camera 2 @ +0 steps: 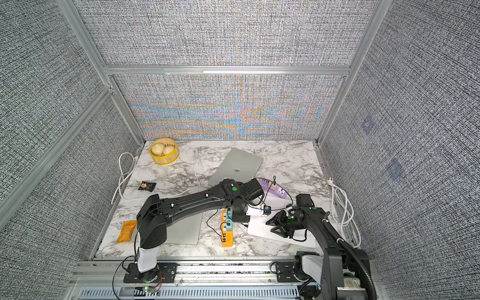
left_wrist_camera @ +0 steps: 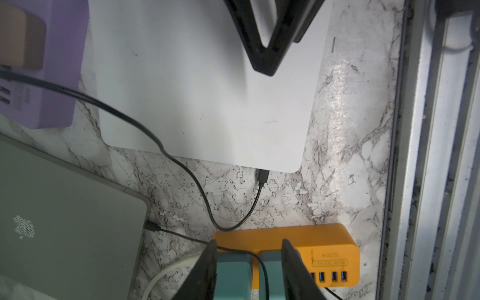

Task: Unplug the laptop charger
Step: Remove the charging cable from the laptop.

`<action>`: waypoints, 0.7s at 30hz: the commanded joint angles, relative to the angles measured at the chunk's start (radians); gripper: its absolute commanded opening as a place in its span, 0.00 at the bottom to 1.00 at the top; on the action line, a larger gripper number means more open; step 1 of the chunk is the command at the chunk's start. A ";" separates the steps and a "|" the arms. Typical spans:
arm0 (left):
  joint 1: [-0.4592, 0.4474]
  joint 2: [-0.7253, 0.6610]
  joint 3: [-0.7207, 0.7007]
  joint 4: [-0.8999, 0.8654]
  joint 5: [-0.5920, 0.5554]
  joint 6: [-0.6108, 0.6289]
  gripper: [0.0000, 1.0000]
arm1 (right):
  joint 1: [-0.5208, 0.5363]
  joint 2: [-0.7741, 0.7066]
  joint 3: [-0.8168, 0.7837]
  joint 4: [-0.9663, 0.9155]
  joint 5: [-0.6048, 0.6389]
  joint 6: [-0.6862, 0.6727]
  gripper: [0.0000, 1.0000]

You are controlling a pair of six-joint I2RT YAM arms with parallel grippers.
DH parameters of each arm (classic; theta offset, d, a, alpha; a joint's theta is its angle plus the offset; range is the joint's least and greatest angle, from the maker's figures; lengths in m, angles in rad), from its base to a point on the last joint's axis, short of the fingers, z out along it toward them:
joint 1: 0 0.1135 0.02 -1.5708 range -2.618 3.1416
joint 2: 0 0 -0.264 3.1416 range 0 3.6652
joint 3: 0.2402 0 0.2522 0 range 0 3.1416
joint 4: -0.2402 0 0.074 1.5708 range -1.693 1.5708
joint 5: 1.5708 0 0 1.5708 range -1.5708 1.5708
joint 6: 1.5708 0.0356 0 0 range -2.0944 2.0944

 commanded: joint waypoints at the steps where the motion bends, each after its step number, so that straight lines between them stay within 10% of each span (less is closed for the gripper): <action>1: -0.004 0.033 -0.002 0.060 0.030 0.017 0.38 | -0.001 0.039 0.006 0.058 -0.037 -0.061 0.41; 21: -0.010 0.093 -0.064 0.080 0.088 0.113 0.27 | -0.025 0.199 0.018 0.141 -0.079 -0.136 0.27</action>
